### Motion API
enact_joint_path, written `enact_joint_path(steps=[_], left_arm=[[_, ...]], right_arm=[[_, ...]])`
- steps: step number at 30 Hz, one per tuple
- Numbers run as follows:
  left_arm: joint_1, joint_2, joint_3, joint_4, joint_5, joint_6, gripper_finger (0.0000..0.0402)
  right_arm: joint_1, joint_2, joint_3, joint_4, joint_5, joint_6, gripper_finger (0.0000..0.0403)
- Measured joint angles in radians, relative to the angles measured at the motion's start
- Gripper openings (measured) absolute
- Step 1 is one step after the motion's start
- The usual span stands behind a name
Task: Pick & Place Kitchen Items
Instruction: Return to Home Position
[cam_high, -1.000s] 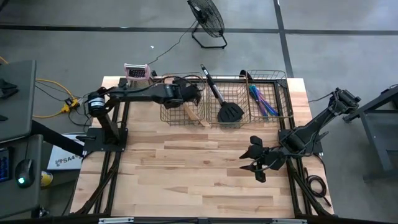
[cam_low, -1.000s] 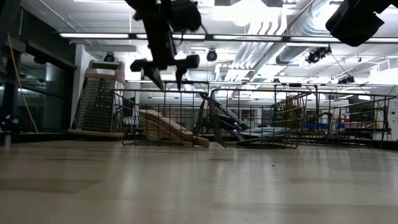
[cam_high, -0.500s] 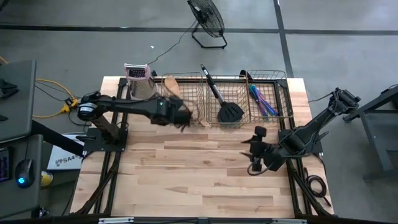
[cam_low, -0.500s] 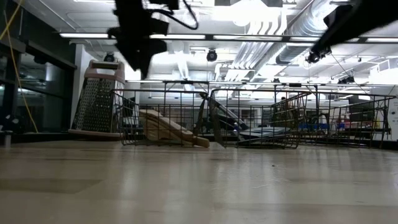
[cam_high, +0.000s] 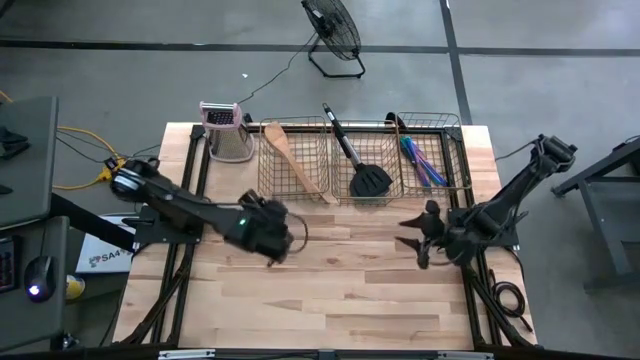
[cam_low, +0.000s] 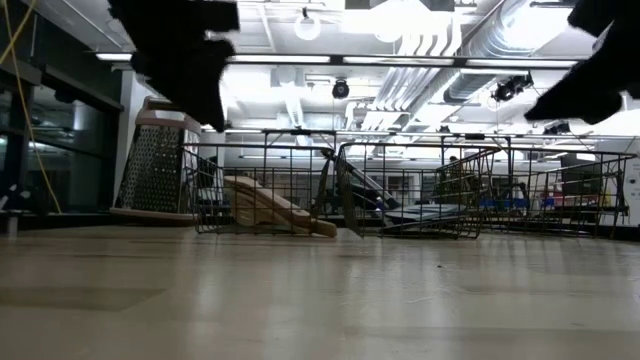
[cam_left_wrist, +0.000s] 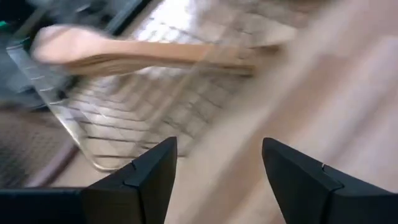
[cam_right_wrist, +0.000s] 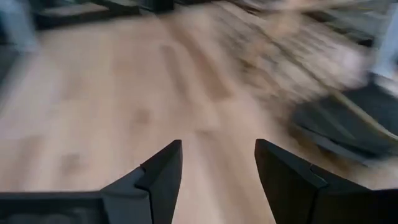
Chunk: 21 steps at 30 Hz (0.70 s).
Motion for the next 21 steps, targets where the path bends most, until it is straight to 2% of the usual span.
enact_joint_path(steps=[3,7,9,13,16,21], left_arm=[[-0.063,-0.068,-0.078,0.194,-0.002,0.098,0.0230],[-0.103,-0.178,-0.222,0.613,0.031,0.354,0.0230],[-0.101,-0.238,-0.307,0.873,0.120,0.504,0.0230],[-0.037,-0.338,-0.484,1.246,0.365,0.710,0.0230],[0.005,-0.383,-0.605,1.455,0.422,0.773,0.0230],[0.030,-0.435,-0.797,1.732,0.423,0.816,0.0230]], right_arm=[[-0.042,-0.100,-0.077,0.257,-0.149,-0.210,0.0195],[-0.154,-0.212,-0.164,0.474,-0.364,-0.382,0.0195],[-0.227,-0.255,-0.180,0.470,-0.449,-0.409,0.0195],[-0.390,-0.286,-0.180,0.477,-0.669,-0.451,0.0195],[-0.508,-0.296,-0.176,0.509,-0.817,-0.469,0.0195],[-0.642,-0.302,-0.180,0.533,-0.945,-0.511,0.0195]])
